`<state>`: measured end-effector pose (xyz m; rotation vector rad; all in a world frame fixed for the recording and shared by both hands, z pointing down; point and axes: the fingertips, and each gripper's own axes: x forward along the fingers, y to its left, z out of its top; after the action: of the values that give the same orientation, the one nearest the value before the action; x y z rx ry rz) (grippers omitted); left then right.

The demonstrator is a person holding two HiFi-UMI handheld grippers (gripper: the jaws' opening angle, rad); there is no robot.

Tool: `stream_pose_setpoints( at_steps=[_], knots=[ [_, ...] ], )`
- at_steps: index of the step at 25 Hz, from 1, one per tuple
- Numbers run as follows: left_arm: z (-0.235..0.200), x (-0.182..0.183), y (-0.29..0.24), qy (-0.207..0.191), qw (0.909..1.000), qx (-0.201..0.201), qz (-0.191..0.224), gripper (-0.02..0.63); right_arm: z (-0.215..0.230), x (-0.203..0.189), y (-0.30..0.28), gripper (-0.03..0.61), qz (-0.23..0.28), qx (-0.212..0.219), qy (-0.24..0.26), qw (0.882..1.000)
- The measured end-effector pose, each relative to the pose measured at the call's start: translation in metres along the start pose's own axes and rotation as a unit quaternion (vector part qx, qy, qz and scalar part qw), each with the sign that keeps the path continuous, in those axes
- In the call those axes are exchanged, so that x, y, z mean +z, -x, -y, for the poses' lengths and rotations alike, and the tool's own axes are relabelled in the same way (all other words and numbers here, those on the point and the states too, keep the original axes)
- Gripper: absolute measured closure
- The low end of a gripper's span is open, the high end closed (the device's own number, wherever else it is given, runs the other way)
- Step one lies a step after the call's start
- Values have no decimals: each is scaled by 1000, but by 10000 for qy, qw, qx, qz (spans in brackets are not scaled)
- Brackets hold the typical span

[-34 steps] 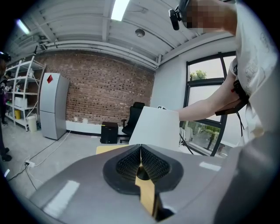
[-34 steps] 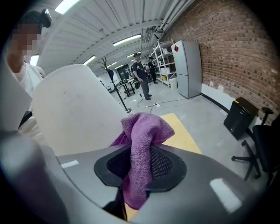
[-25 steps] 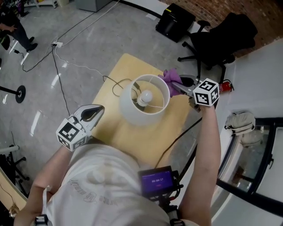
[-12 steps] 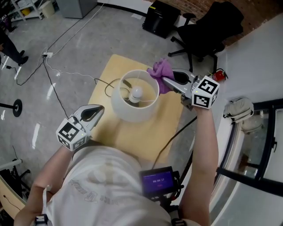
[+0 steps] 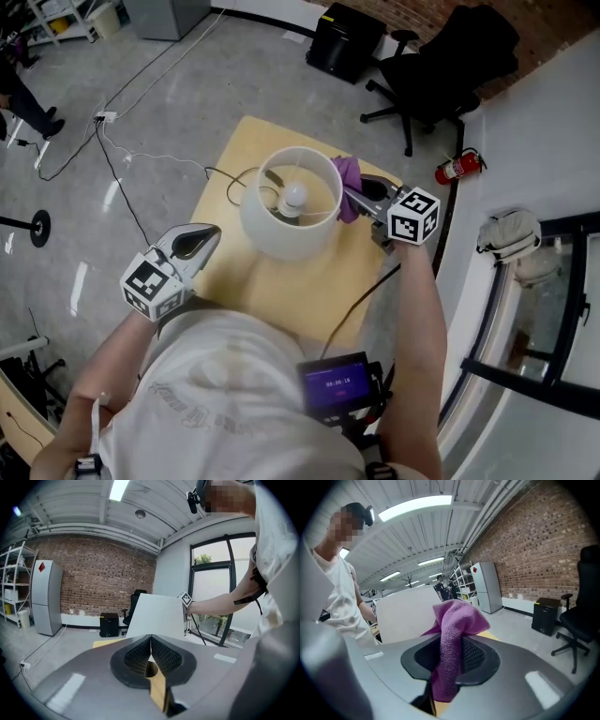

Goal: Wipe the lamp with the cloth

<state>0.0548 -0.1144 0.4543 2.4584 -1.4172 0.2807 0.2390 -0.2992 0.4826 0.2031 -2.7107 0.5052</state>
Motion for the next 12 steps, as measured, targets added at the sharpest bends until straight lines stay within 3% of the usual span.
stream_pose_setpoints(
  at_steps=[8, 12],
  knots=[
    [12, -1, -5, -38, 9998, -168, -26, 612, 19, -70, 1, 472, -836, -669, -323, 9937],
    [10, 5, -11, -48, 9998, -195, 37, 611, 30, -69, 15, 472, -836, -972, -419, 9909]
  ],
)
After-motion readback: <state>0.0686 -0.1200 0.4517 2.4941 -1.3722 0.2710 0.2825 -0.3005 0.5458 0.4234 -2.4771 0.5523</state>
